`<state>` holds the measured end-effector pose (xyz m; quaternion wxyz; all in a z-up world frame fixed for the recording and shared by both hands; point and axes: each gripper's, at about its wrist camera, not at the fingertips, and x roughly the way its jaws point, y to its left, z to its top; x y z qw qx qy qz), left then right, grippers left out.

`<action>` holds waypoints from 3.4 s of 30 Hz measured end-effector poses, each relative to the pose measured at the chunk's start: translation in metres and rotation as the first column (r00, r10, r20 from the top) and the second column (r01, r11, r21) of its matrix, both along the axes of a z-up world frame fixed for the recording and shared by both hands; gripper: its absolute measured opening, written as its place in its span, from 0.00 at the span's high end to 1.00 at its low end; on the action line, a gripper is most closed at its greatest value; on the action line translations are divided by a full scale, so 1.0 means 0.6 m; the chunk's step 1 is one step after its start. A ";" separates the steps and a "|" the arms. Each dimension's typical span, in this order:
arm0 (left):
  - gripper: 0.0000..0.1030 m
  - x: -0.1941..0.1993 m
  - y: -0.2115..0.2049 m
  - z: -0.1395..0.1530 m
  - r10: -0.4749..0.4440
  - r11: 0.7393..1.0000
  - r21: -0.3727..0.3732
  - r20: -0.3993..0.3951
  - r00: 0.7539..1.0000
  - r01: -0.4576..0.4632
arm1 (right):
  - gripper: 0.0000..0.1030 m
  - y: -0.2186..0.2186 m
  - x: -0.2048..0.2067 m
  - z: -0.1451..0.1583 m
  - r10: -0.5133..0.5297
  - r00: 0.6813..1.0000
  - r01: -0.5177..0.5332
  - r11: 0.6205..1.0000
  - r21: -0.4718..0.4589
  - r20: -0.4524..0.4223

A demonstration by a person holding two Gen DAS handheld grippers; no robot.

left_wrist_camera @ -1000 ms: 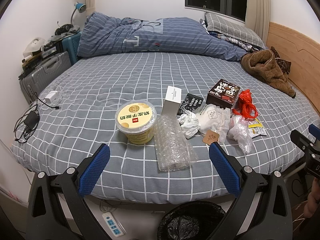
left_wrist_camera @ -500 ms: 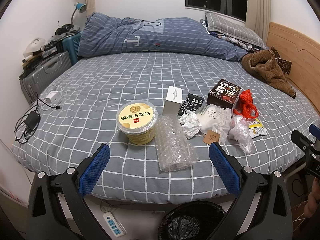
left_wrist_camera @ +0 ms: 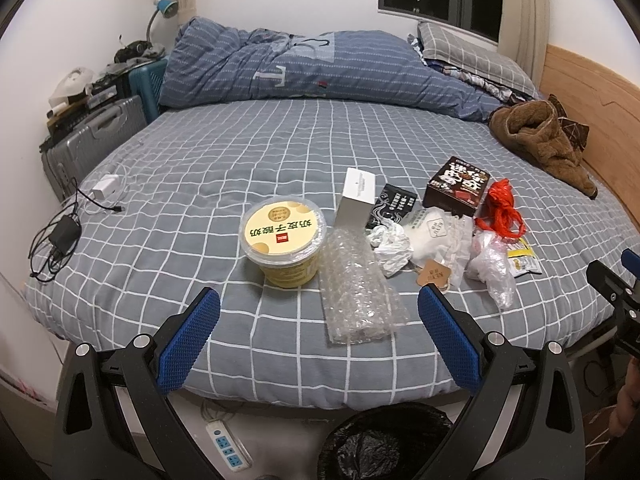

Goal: Collect trash
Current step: 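Grasp the yellow-lidded cup with the left tool while the right tool grasps the clear plastic bag, then carry the cup and plastic bag with both tools over the black trash bin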

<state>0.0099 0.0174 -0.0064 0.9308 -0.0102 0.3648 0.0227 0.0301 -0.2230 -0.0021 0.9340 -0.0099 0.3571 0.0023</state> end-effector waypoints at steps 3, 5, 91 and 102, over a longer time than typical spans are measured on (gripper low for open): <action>0.06 0.015 0.014 -0.009 0.020 1.000 0.006 -0.013 1.000 -0.020 | 0.07 0.011 0.016 -0.008 0.014 1.000 -0.014 1.000 -0.019 -0.011; 0.06 0.028 0.023 -0.019 0.030 0.999 0.013 -0.024 0.999 -0.030 | 0.07 0.018 0.032 -0.018 0.022 1.000 -0.023 0.999 -0.035 -0.022; 0.30 0.069 -0.003 -0.044 0.001 1.000 -0.002 -0.067 0.998 -0.001 | 0.73 0.055 0.077 -0.094 0.121 0.978 -0.111 0.991 0.070 -0.172; 0.30 0.017 -0.023 -0.020 -0.011 1.000 -0.012 -0.058 0.998 0.010 | 0.73 0.057 0.024 -0.069 0.123 0.981 -0.110 0.990 0.090 -0.152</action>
